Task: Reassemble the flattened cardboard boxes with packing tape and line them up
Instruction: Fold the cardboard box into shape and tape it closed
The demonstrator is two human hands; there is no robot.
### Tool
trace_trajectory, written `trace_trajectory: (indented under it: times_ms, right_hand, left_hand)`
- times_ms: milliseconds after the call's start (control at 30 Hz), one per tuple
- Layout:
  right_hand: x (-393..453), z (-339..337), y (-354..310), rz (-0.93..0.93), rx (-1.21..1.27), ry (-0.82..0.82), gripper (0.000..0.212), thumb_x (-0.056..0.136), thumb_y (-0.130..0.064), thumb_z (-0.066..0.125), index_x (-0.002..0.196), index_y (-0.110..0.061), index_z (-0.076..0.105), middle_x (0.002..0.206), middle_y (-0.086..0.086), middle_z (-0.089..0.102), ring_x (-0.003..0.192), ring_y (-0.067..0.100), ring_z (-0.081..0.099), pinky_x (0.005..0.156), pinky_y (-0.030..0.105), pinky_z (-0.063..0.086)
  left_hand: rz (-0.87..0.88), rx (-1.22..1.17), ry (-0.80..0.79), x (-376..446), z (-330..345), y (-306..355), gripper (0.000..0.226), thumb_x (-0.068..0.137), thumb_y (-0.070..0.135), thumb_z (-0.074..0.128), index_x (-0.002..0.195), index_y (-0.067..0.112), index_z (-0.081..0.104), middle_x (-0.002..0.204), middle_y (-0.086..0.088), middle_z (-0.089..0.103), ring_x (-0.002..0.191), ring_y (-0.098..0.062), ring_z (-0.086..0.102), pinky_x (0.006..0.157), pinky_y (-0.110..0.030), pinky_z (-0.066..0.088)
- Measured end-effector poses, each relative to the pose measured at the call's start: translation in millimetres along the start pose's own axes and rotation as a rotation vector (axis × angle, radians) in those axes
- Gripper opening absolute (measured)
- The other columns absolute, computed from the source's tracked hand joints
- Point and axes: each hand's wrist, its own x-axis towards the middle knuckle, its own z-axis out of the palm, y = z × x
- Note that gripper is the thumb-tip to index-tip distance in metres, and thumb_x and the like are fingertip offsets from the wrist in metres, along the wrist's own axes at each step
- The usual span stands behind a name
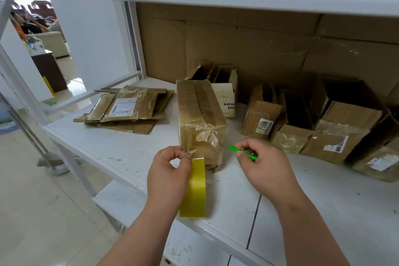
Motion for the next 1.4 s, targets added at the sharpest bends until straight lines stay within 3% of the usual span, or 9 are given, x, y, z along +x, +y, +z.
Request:
trace_trajectory:
  times_ms: [267, 400, 567, 767, 900, 1033, 1133, 1300, 1400]
  right_hand:
    - [-7.5, 28.6, 47.1, 0.292, 0.447, 0.028, 0.029, 0.096, -0.002, 0.051, 0.091, -0.027, 0.065, 0.072, -0.003, 0.063, 0.064, 0.02, 0.049, 0.053, 0.025, 0.037]
    - [-7.8, 47.8, 67.2, 0.29, 0.049, -0.061, 0.02, 0.098, -0.012, 0.047, 0.097, -0.026, 0.062, 0.08, -0.006, 0.062, 0.064, 0.016, 0.054, 0.063, 0.032, 0.048]
    - [-3.9, 50.2, 61.8, 0.262, -0.517, -0.118, 0.03, 0.096, -0.039, 0.044, 0.121, -0.046, 0.059, 0.136, -0.019, 0.047, 0.126, 0.012, 0.04, 0.101, 0.035, 0.027]
    - [12.6, 35.5, 17.0, -0.05, 0.189, 0.164, 0.059, 0.087, -0.057, 0.043, 0.139, -0.031, 0.052, 0.146, -0.011, 0.045, 0.137, 0.009, 0.035, 0.114, 0.034, 0.029]
    - [32.8, 35.8, -3.1, -0.184, 0.127, 0.016, 0.064, 0.089, -0.067, 0.04, 0.147, -0.041, 0.038, 0.156, -0.016, 0.032, 0.145, 0.007, 0.024, 0.115, 0.032, 0.025]
    - [38.7, 43.6, -6.0, -0.154, 0.177, 0.001, 0.049, 0.092, -0.052, 0.059, 0.138, -0.038, 0.051, 0.141, -0.01, 0.05, 0.132, 0.011, 0.045, 0.109, 0.043, 0.041]
    - [43.8, 44.2, -8.1, -0.065, 0.122, 0.057, 0.047, 0.085, -0.057, 0.063, 0.127, -0.038, 0.055, 0.131, -0.011, 0.054, 0.122, 0.011, 0.052, 0.101, 0.038, 0.046]
    - [47.5, 49.8, -11.7, -0.06, 0.049, 0.088, 0.042, 0.084, -0.049, 0.069, 0.12, -0.035, 0.055, 0.127, -0.011, 0.052, 0.112, 0.014, 0.056, 0.096, 0.041, 0.048]
    - [44.9, 52.1, -8.4, -0.081, 0.092, 0.08, 0.041, 0.086, -0.036, 0.071, 0.123, -0.032, 0.054, 0.125, -0.016, 0.048, 0.115, 0.011, 0.054, 0.099, 0.043, 0.047]
  left_hand:
    - [0.075, 0.034, -0.009, -0.8, -2.4, 0.9, 0.012, 0.089, 0.017, 0.068, 0.079, 0.025, 0.067, 0.091, 0.012, 0.067, 0.088, -0.003, 0.06, 0.076, -0.024, 0.046]
    - [0.126, 0.084, -0.014, -1.1, -5.3, 2.0, 0.018, 0.089, 0.02, 0.067, 0.075, 0.03, 0.064, 0.086, 0.012, 0.065, 0.084, 0.002, 0.059, 0.068, -0.015, 0.04]
    - [0.296, 0.221, -0.065, -1.7, -10.5, 5.4, 0.023, 0.092, 0.02, 0.065, 0.074, 0.034, 0.059, 0.102, 0.028, 0.052, 0.091, 0.014, 0.054, 0.064, 0.0, 0.036]
    - [0.623, 0.286, -0.071, 5.3, -15.2, 0.5, 0.012, 0.089, 0.016, 0.068, 0.081, 0.024, 0.064, 0.111, 0.018, 0.043, 0.099, 0.001, 0.05, 0.075, -0.018, 0.042]
    - [0.837, 0.302, -0.106, 20.6, -16.6, 9.1, 0.009, 0.089, 0.02, 0.061, 0.083, 0.015, 0.065, 0.137, -0.001, 0.047, 0.133, -0.017, 0.039, 0.104, -0.034, 0.036]
    - [0.91, 0.3, -0.215, 36.4, -15.2, 11.8, 0.009, 0.093, 0.026, 0.054, 0.084, 0.024, 0.055, 0.144, -0.002, 0.05, 0.147, -0.023, 0.03, 0.109, -0.058, 0.037]
    - [0.844, 0.354, -0.245, 45.6, -15.3, 6.4, 0.009, 0.093, 0.034, 0.049, 0.085, 0.032, 0.049, 0.147, 0.005, 0.045, 0.149, -0.017, 0.025, 0.109, -0.061, 0.033]
    - [0.837, 0.338, -0.278, 52.5, -16.4, 1.6, 0.014, 0.093, 0.03, 0.051, 0.083, 0.021, 0.055, 0.147, 0.004, 0.047, 0.148, -0.015, 0.028, 0.107, -0.052, 0.041]
    - [0.832, 0.308, -0.278, 53.5, -16.7, -0.6, 0.011, 0.092, 0.016, 0.059, 0.081, 0.013, 0.058, 0.147, 0.003, 0.048, 0.148, -0.008, 0.026, 0.111, -0.031, 0.037]
